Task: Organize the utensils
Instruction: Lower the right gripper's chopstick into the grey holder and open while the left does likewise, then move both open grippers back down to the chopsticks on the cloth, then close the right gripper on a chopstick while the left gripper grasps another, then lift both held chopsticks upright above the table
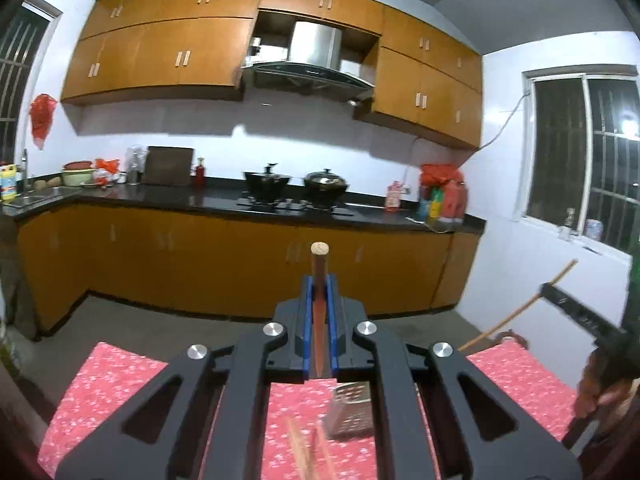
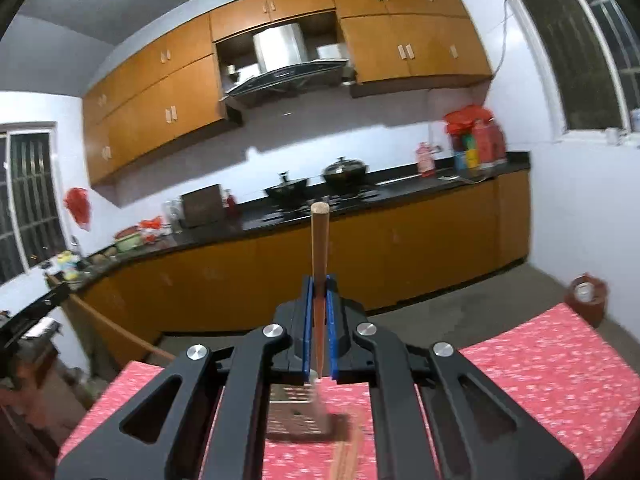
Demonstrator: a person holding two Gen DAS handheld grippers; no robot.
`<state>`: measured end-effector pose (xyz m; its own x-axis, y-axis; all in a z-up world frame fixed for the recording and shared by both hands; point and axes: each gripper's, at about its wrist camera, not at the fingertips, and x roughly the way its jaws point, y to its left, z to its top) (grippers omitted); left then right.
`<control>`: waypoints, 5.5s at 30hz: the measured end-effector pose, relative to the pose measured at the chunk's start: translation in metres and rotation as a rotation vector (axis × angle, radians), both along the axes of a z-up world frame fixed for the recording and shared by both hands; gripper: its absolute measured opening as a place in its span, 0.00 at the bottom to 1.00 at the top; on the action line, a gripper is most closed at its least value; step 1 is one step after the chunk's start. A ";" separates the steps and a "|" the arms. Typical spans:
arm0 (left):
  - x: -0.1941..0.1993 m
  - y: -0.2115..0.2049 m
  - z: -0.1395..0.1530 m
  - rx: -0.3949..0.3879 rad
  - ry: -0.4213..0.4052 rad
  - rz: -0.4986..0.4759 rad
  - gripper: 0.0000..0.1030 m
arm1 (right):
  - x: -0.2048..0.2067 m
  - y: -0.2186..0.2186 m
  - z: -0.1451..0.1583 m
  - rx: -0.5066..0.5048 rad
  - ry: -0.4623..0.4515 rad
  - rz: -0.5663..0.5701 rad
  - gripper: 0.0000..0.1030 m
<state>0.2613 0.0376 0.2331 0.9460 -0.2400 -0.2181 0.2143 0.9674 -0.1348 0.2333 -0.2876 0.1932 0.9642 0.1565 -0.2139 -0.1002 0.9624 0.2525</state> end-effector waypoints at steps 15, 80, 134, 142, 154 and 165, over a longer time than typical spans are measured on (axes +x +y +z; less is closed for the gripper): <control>0.045 -0.052 -0.043 -0.007 0.086 -0.083 0.08 | 0.039 0.033 -0.035 -0.056 0.107 0.055 0.07; -0.001 -0.010 -0.282 0.021 0.657 0.015 0.28 | 0.019 0.027 -0.271 -0.108 0.663 0.010 0.12; 0.009 -0.003 -0.304 0.114 0.655 0.077 0.10 | 0.003 0.013 -0.271 -0.154 0.623 -0.046 0.08; 0.009 -0.008 -0.304 0.151 0.653 0.090 0.09 | -0.003 0.015 -0.269 -0.162 0.624 -0.035 0.08; 0.005 0.000 -0.281 0.176 0.644 0.072 0.08 | -0.017 -0.005 -0.233 -0.109 0.544 -0.067 0.08; -0.014 0.017 -0.206 0.125 0.459 0.082 0.08 | -0.031 -0.020 -0.180 -0.089 0.389 -0.111 0.08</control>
